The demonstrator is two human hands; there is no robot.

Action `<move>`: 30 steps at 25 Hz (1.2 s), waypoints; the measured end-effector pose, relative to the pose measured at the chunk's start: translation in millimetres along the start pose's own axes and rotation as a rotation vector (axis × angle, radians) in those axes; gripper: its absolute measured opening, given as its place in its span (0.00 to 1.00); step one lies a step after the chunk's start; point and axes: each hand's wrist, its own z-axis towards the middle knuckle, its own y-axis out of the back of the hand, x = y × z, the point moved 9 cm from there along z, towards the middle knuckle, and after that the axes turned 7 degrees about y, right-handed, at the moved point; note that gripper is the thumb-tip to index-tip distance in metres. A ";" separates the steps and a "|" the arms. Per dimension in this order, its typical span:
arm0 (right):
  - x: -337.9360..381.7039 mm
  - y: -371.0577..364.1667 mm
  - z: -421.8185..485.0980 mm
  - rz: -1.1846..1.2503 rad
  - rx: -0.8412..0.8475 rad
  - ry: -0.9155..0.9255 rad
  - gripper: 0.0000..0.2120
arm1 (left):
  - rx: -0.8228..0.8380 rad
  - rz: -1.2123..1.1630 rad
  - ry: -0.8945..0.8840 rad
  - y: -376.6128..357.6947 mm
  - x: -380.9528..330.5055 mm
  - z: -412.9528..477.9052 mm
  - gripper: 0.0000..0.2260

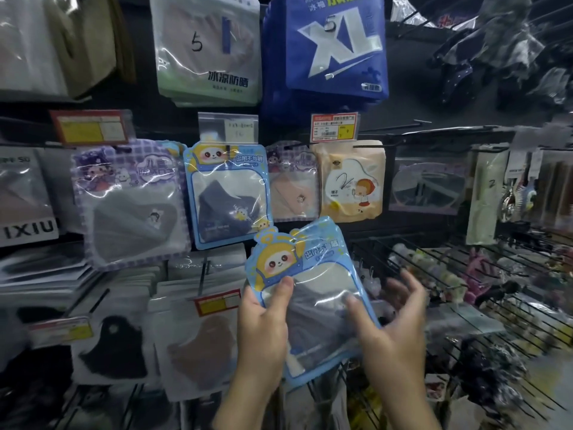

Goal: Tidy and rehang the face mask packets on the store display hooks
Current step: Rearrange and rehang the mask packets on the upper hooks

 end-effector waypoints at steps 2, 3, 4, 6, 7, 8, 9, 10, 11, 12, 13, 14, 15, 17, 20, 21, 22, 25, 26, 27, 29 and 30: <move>23.7 -13.4 18.8 -0.034 0.167 0.100 0.31 | 0.032 0.060 -0.021 3.7 -8.0 2.2 0.12; 30.1 -25.6 21.8 0.006 0.263 0.108 0.23 | 0.043 0.075 -0.021 5.3 -8.7 3.0 0.12; 35.3 -35.4 20.7 0.026 0.332 0.118 0.15 | 0.053 0.076 -0.022 7.5 -9.1 3.7 0.11; 45.5 -41.2 16.6 -0.016 0.332 0.191 0.07 | 0.069 0.058 -0.012 9.7 -10.0 6.1 0.10; 47.2 -40.9 13.9 -0.031 0.308 0.210 0.04 | 0.074 0.061 -0.014 10.8 -10.8 6.4 0.10; 46.2 -41.0 11.7 -0.025 0.296 0.205 0.03 | 0.071 0.066 -0.014 11.5 -11.4 5.8 0.10; 43.3 -41.9 10.6 -0.023 0.290 0.192 0.02 | 0.059 0.074 -0.007 11.9 -12.7 3.4 0.09; 41.5 -42.9 9.0 -0.024 0.295 0.169 0.02 | 0.038 0.081 0.008 12.1 -13.5 0.4 0.09; 36.9 -44.4 8.4 -0.029 0.304 0.143 0.03 | 0.014 0.083 0.016 13.0 -13.7 -2.5 0.08; 33.2 -44.6 8.5 -0.026 0.304 0.121 0.04 | -0.015 0.079 0.010 14.2 -13.6 -3.8 0.08; 26.7 -41.6 8.9 -0.023 0.270 0.088 0.06 | -0.051 0.066 -0.003 16.5 -13.1 -4.0 0.08; 20.0 -35.8 8.0 0.005 0.205 0.043 0.09 | -0.092 0.033 -0.016 18.9 -11.8 -3.4 0.08; 8.2 -29.0 5.2 0.084 0.106 -0.042 0.15 | -0.136 -0.025 -0.025 21.6 -8.6 -2.1 0.09; -21.0 -32.6 -12.2 0.440 -0.028 -0.289 0.28 | -0.194 -0.153 -0.024 18.8 0.1 -4.7 0.10; -25.4 -68.4 -41.4 0.817 0.097 -0.475 0.25 | -0.175 -0.238 0.070 2.5 16.4 -17.0 0.11; -25.1 -67.9 -42.4 0.812 0.108 -0.466 0.22 | -0.167 -0.197 0.126 3.5 18.7 -18.4 0.09; -26.2 -61.6 -38.2 0.771 0.107 -0.435 0.21 | -0.151 -0.115 0.171 7.0 16.7 -16.6 0.08; -31.3 -37.8 -14.1 0.651 0.141 -0.356 0.22 | -0.100 0.155 0.139 28.5 -13.1 1.9 0.19; -30.1 -33.5 -8.6 0.648 0.179 -0.339 0.22 | -0.057 0.241 0.104 30.7 -26.4 6.1 0.23; -30.1 -31.1 -5.0 0.647 0.217 -0.330 0.22 | -0.001 0.321 0.090 28.6 -35.8 7.3 0.24; -26.8 -31.9 -2.9 0.648 0.290 -0.315 0.23 | 0.125 0.480 0.089 16.4 -42.3 4.6 0.17; -25.5 -33.6 -2.7 0.644 0.322 -0.298 0.23 | 0.156 0.552 0.083 11.3 -43.4 2.4 0.12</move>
